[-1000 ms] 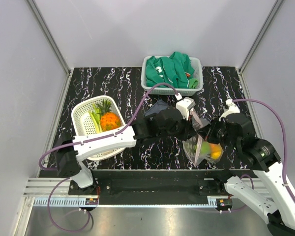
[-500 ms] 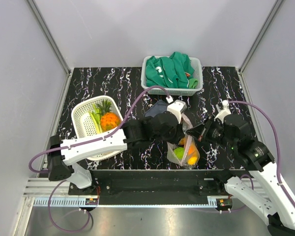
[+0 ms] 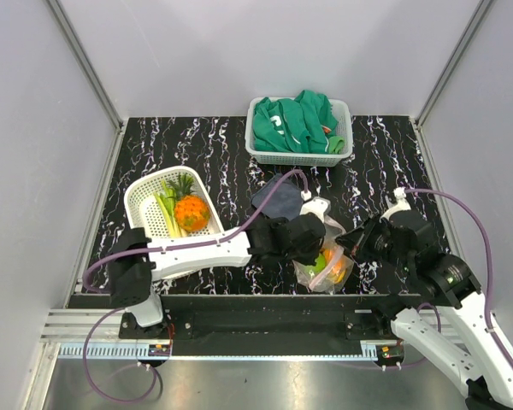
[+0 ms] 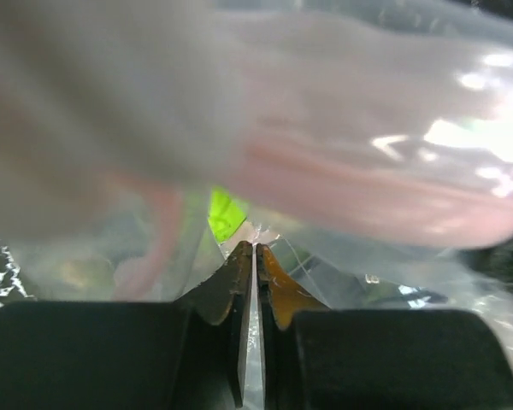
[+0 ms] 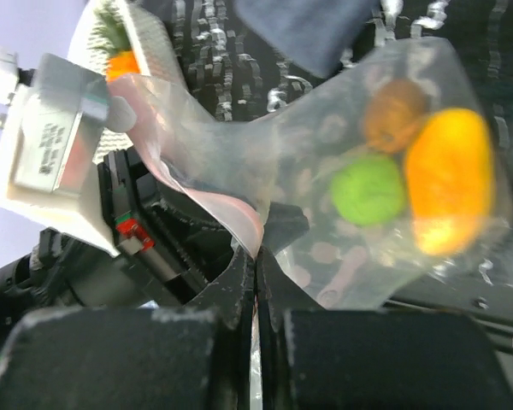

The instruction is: Open the zip-top bag and remove the fake food

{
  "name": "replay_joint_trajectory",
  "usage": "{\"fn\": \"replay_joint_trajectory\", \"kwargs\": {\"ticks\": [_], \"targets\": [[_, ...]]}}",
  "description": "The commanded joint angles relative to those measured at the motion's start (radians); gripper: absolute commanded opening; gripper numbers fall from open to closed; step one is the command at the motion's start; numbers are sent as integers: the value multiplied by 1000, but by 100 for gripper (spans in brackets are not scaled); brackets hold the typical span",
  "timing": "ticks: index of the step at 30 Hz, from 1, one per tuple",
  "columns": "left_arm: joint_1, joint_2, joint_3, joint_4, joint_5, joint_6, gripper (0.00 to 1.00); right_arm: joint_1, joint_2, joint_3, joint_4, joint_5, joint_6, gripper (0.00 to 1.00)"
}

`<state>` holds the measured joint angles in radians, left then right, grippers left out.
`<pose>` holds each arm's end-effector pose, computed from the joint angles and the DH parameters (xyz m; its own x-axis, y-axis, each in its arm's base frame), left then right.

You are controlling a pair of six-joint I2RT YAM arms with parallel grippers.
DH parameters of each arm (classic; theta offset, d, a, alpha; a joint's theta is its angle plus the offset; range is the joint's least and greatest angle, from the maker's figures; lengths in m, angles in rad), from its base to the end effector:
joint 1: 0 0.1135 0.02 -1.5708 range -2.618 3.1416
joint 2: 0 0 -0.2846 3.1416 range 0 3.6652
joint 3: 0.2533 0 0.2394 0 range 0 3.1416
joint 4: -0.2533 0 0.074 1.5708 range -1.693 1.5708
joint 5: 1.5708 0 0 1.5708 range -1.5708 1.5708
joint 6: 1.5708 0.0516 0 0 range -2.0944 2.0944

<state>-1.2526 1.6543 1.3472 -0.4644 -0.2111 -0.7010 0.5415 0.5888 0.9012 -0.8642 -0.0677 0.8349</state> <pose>0.1267 -0.3500 0.2975 -0.7354 0.2167 -0.6421 0.5331 0.7699 -0.3507 0.0773 0.0506 0.3341 -0.7193 0.4304 -0.5453 -0.0453 0.7542 0.6550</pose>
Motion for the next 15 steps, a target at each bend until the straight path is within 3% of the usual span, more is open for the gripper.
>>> {"fn": "replay_joint_trajectory", "kwargs": {"ticks": [1, 9, 15], "targets": [[-4, 59, -26, 75, -4, -23, 15, 5, -23, 33, -104, 111, 0, 0], [-2, 142, -60, 128, -54, -45, 38, 5, -61, -21, -102, 95, 18, 0], [-1, 148, -74, 167, -126, -45, 61, 3, -57, -24, -95, 86, 9, 0]]}}
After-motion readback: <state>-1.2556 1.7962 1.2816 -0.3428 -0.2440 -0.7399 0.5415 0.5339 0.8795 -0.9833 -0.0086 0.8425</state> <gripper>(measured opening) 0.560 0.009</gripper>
